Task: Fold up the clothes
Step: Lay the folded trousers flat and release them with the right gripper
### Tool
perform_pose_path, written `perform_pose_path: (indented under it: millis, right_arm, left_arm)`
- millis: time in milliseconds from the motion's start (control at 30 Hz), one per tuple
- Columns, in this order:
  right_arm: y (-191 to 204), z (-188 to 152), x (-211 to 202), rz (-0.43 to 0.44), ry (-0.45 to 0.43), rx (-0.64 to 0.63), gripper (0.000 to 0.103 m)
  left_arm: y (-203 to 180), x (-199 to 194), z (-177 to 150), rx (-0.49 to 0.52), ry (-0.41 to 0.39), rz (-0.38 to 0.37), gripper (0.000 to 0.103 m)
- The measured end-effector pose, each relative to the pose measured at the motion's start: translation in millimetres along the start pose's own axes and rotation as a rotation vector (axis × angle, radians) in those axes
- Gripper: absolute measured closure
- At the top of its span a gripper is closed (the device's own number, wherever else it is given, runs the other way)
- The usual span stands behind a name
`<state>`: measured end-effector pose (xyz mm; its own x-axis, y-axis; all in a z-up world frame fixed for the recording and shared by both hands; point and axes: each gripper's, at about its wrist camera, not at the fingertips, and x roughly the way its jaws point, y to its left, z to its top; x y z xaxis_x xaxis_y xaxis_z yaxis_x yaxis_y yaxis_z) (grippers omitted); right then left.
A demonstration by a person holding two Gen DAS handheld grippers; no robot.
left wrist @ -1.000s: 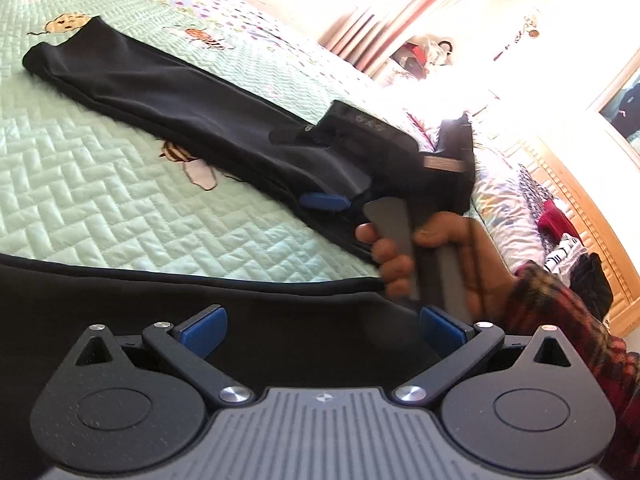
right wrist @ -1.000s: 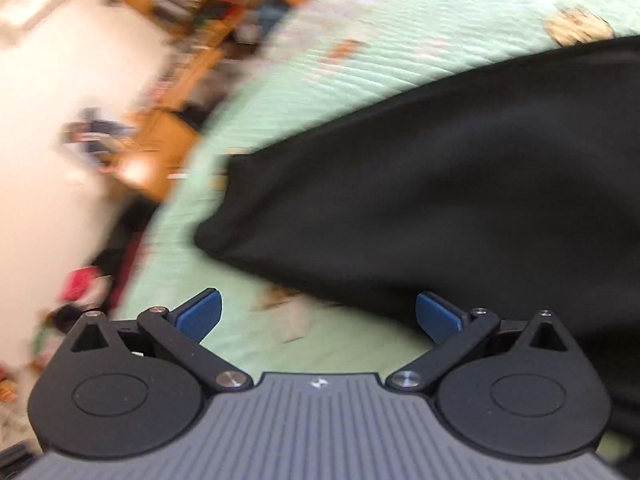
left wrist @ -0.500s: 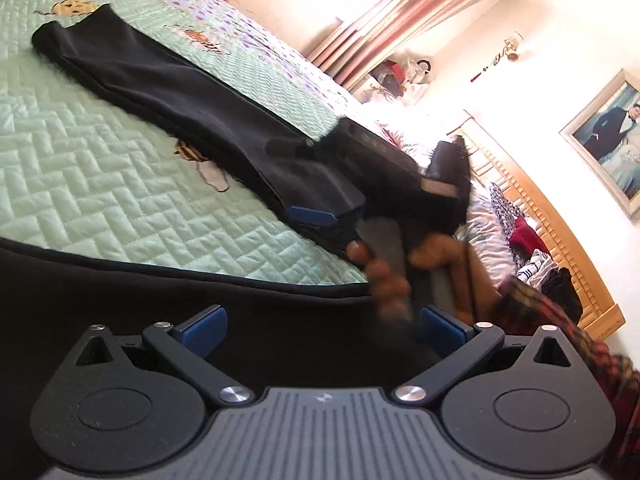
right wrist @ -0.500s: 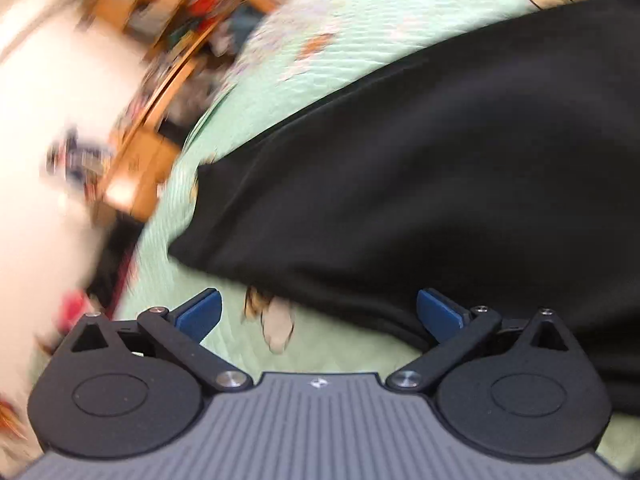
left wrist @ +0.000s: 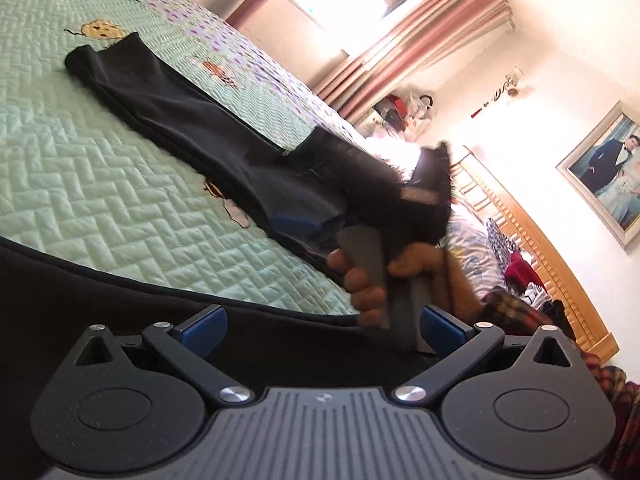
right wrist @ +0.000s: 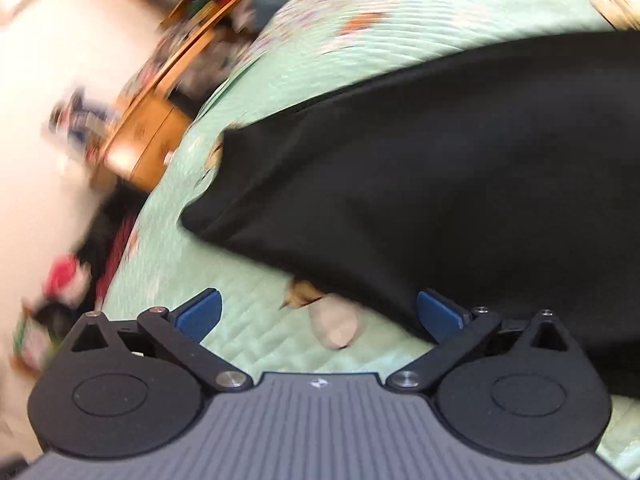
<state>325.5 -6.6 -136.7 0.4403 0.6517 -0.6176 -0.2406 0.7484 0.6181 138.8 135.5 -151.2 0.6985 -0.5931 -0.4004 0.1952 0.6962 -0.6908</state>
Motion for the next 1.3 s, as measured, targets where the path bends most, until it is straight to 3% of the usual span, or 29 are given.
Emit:
perform_pose_path:
  millis: [100,200,300,367,467,633,767,933,1100,1200,1300]
  right_arm:
    - [21.0,8.8,-10.2,0.081,-0.108,-0.026,0.0]
    - [14.0,16.3,4.6,0.097,-0.141,0.085,0.0]
    - [9.6,9.4,54.0,0.076,0.006,0.115,0.0]
    - [23.8,10.2,51.5,0.082,0.004,0.052,0.0]
    - [25.9,9.7,43.3,0.163,-0.067,0.058,0.0]
    - [32.5,0.9,44.8,0.019,0.001,0.033,0.0]
    - [44.8,-29.6,-1.8,-0.012,-0.107,-0.016,0.0]
    - [47.9,-93.3,-78.5,-0.199,-0.2,-0.228,0.0]
    - [43.2,-144.5,-133.2,-0.428,-0.218,-0.392,0.0]
    - [35.9,-166.8,-138.6,-0.544,-0.21,-0.496,0.0]
    - [26.6,-167.0,-114.0,-0.636,-0.125,-0.545,0.0]
  left_arm:
    - [5.5,-0.2,1.0,-0.011,0.002,0.01,0.001]
    - [12.0,-0.7,2.2,-0.037,0.0,0.013,0.001]
    - [21.1,-1.8,3.1,-0.07,-0.002,0.016,0.001]
    - [25.2,-3.4,4.0,-0.083,-0.002,0.03,0.001]
    - [29.7,-3.3,5.1,-0.103,0.0,0.061,0.001]
    - [28.2,2.9,2.9,-0.105,0.027,0.156,0.001]
    - [20.6,9.2,-0.4,-0.063,0.036,0.215,0.001]
    - [10.0,16.8,-5.8,-0.002,0.053,0.281,0.001]
    - [4.0,23.0,-9.9,0.037,0.057,0.327,0.001]
    - [-0.8,25.3,-13.0,0.053,0.058,0.351,0.001]
    - [-6.6,28.8,-15.9,0.077,0.06,0.374,0.001]
